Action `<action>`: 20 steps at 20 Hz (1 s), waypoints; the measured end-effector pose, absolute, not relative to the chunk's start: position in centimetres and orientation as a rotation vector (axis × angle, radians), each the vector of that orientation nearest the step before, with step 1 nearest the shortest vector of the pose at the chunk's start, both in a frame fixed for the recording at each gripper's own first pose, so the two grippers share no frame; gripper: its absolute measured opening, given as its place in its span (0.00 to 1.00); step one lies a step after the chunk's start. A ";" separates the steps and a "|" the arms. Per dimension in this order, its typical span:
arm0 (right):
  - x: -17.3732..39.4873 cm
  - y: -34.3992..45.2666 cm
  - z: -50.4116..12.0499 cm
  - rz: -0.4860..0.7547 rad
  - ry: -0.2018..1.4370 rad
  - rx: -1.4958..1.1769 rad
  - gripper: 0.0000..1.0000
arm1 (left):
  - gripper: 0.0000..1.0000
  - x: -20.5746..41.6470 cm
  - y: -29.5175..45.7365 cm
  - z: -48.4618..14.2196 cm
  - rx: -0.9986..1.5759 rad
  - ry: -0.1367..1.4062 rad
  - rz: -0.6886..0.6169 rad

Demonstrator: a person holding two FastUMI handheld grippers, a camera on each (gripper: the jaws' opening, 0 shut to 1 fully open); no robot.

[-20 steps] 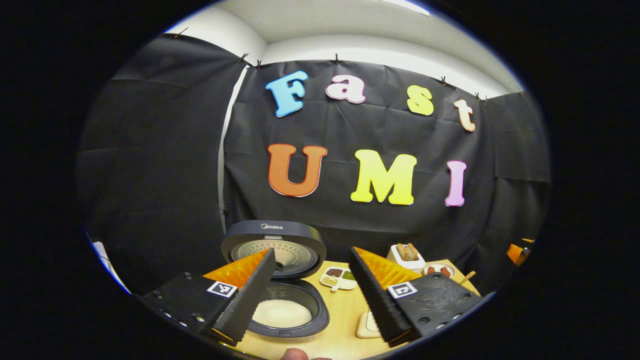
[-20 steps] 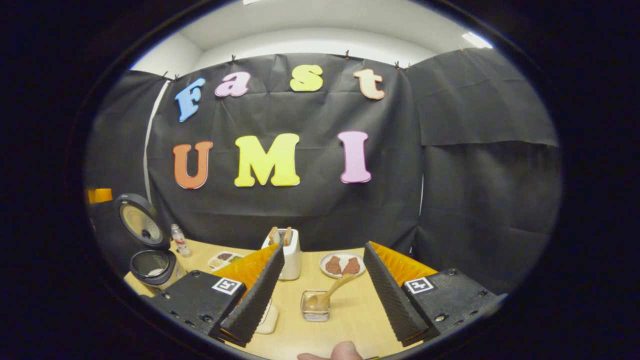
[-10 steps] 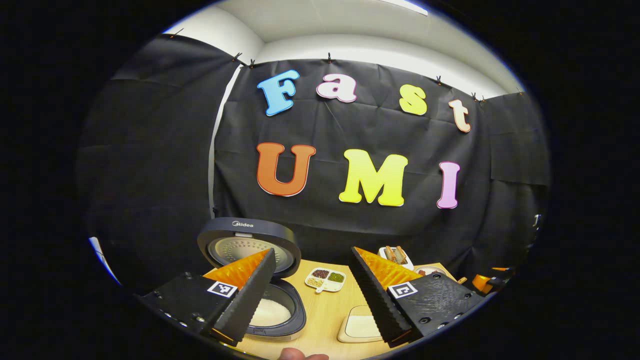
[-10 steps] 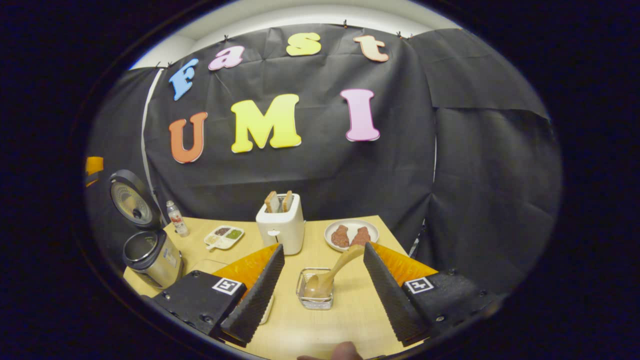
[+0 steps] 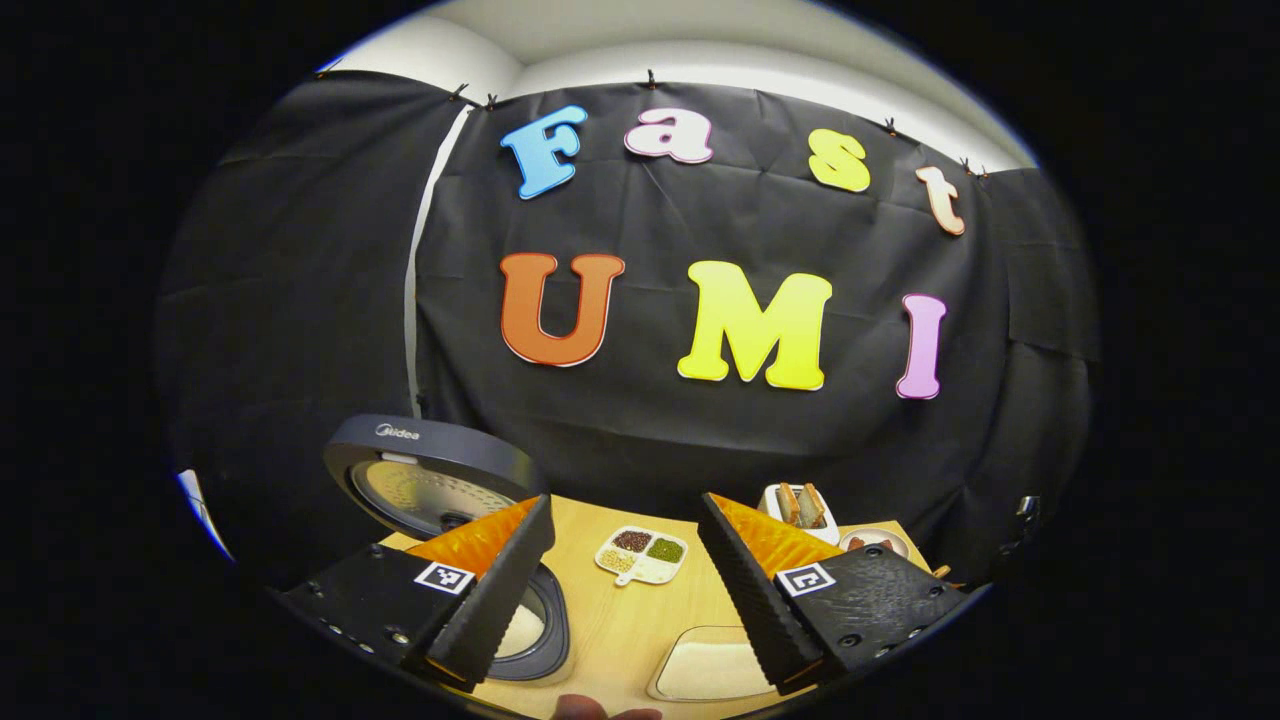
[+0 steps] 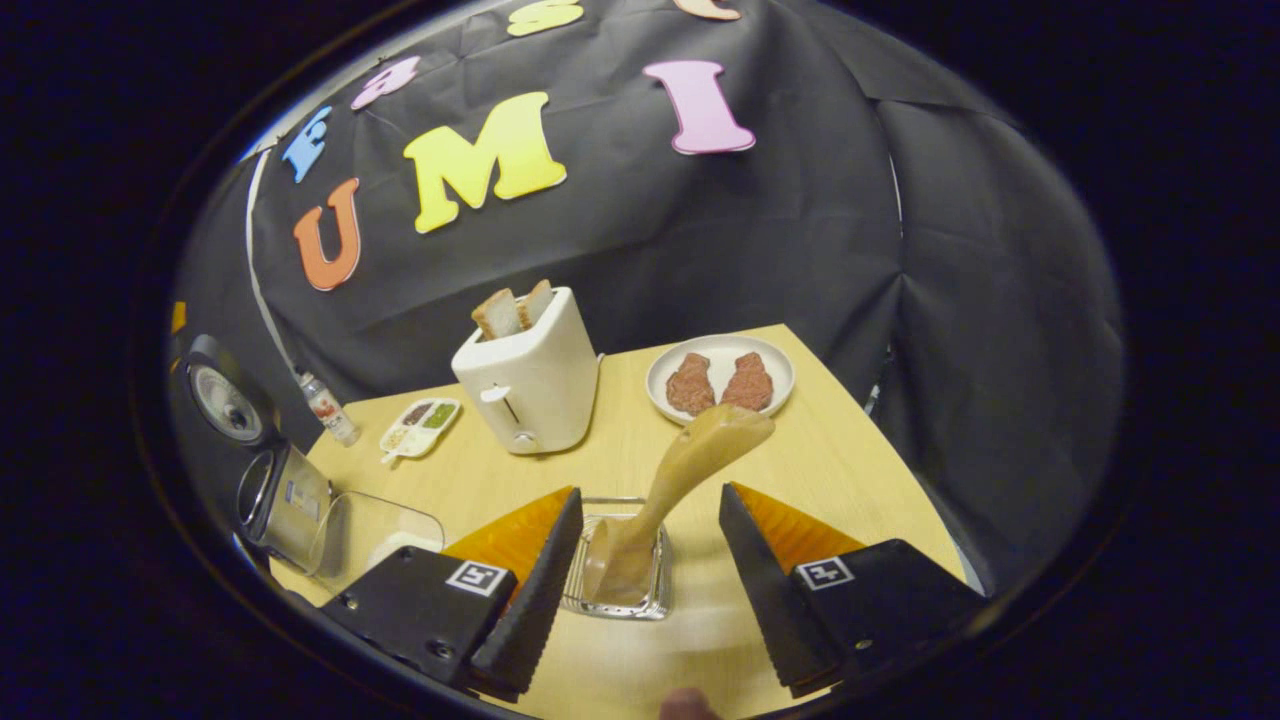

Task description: Close the left gripper, press the button to open the rice cooker; take a wooden spoon from the chopstick holder with the right hand, scoop a spoonful of rice and pour it into the rice cooker, then put the wooden spoon back into the chopstick holder.

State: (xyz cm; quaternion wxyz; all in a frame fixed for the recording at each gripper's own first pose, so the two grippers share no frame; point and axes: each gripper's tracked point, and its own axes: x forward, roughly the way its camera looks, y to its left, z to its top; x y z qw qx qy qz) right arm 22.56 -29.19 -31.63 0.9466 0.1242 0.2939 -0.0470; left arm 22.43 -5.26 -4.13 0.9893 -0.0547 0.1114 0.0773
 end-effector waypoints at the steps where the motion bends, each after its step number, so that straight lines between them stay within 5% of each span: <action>1: 23.2 -29.2 -32.2 -0.084 0.609 0.265 0.88 | 0.95 22.6 -5.4 -4.2 -0.105 0.231 0.163; 3: 23.9 -28.9 -32.8 -0.058 0.623 0.278 0.81 | 0.95 22.9 -5.2 -4.2 -0.093 0.233 0.193; 7: 24.6 -28.7 -33.2 -0.035 0.630 0.311 0.48 | 0.95 22.8 -5.6 -4.3 -0.087 0.238 0.215; 11: 24.2 -28.3 -32.1 -0.034 0.620 0.329 0.27 | 0.95 22.1 -4.9 -4.0 -0.084 0.231 0.226; 17: 23.1 -26.6 -28.3 -0.044 0.580 0.295 0.14 | 0.94 19.8 -3.5 -2.0 -0.045 0.154 0.202; 20: 22.4 -26.1 -24.6 -0.091 0.526 0.242 0.16 | 0.94 17.7 -1.8 -0.9 -0.029 0.112 0.192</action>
